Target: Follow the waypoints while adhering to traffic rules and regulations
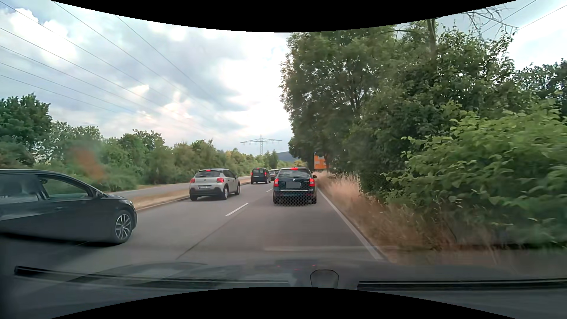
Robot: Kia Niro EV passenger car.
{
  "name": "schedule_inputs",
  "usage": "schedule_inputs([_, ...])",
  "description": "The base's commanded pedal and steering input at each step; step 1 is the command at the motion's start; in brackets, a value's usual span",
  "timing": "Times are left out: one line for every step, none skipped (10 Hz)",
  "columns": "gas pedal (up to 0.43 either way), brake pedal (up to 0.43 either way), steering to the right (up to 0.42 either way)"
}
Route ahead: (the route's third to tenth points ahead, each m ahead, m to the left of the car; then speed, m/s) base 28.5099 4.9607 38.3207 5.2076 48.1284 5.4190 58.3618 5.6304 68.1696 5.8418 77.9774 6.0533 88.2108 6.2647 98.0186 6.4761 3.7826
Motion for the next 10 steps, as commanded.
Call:
schedule_inputs([0.028,0.000,-0.009])
schedule_inputs([0.028,0.000,-0.009])
schedule_inputs([0.028,0.000,-0.008])
schedule_inputs([0.020,0.000,-0.008])
schedule_inputs([0.020,0.000,-0.008])
schedule_inputs([0.020,0.000,-0.008])
schedule_inputs([0.020,0.000,-0.008])
schedule_inputs([0.020,0.000,-0.008])
schedule_inputs([0.020,0.000,-0.008])
schedule_inputs([0.020,0.000,-0.008])
